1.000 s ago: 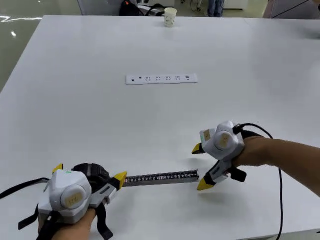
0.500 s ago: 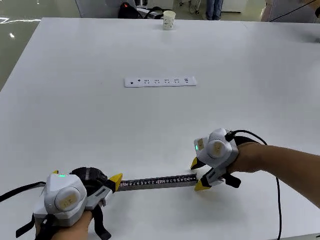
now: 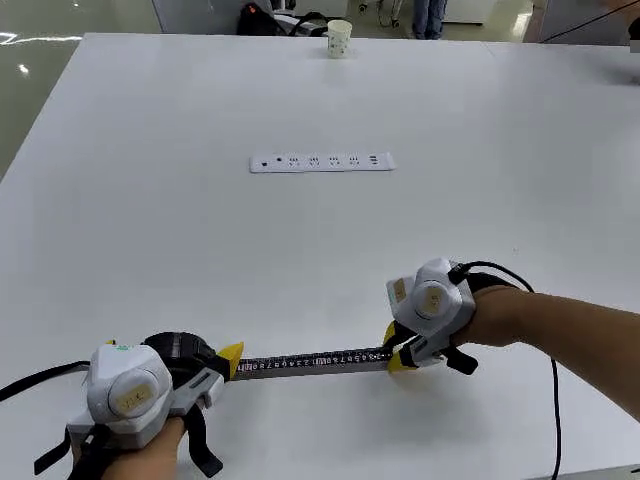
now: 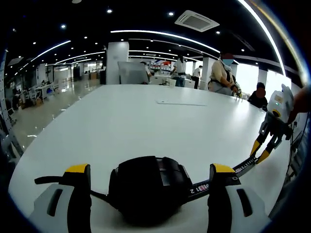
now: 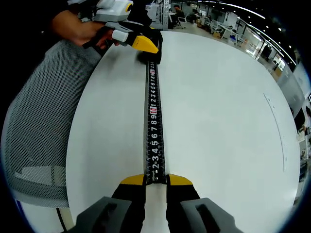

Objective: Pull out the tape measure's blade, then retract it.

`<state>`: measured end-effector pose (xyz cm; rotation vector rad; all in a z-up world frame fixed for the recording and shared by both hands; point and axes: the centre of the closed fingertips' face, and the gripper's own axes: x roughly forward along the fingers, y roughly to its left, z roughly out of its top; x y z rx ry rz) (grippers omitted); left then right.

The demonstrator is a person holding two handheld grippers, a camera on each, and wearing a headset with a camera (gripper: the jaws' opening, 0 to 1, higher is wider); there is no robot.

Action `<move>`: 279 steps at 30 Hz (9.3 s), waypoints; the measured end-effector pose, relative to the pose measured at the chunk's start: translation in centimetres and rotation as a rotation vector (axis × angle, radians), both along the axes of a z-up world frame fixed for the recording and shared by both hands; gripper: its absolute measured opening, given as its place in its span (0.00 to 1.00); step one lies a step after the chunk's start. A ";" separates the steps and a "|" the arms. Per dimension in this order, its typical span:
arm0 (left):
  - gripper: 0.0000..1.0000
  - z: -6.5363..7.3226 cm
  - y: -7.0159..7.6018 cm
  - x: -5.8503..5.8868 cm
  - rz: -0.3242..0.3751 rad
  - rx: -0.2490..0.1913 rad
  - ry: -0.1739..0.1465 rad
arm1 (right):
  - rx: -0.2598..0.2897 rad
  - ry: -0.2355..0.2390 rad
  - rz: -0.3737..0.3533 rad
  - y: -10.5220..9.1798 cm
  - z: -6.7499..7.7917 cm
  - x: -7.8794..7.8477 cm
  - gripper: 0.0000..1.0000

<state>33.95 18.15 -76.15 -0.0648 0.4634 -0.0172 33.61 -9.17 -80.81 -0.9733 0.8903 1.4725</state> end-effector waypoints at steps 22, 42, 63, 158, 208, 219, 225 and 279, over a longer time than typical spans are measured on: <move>0.73 -0.9 -0.4 -0.1 -0.006 -0.016 0.026 | -0.051 0.030 -0.140 0.2 -0.2 0.5 0.11; 0.64 -1.5 -0.1 -0.7 -0.025 -0.013 0.105 | -0.049 0.043 -0.094 0.1 -0.1 0.3 0.08; 0.64 -1.7 -0.3 -0.8 -0.039 -0.036 0.141 | -0.082 0.044 -0.133 0.5 -0.1 0.3 0.10; 0.64 -2.1 0.0 -0.6 -0.048 -0.054 0.188 | -0.087 0.059 -0.160 3.0 -0.1 -0.3 0.10; 0.64 -2.1 -0.3 -0.9 -0.055 -0.051 0.211 | -0.083 0.047 -0.135 5.0 -0.1 -0.6 0.10; 0.64 -2.1 -0.2 -0.9 -0.056 -0.055 0.214 | -0.084 0.046 -0.136 5.4 -0.2 -0.7 0.10; 0.64 -2.1 -0.3 -0.9 -0.056 -0.052 0.213 | -0.086 0.047 -0.131 5.6 -0.1 -0.7 0.10; 0.63 -2.1 -0.3 -1.1 -0.089 -0.089 0.236 | -0.088 0.055 -0.131 7.2 -0.4 -0.9 0.10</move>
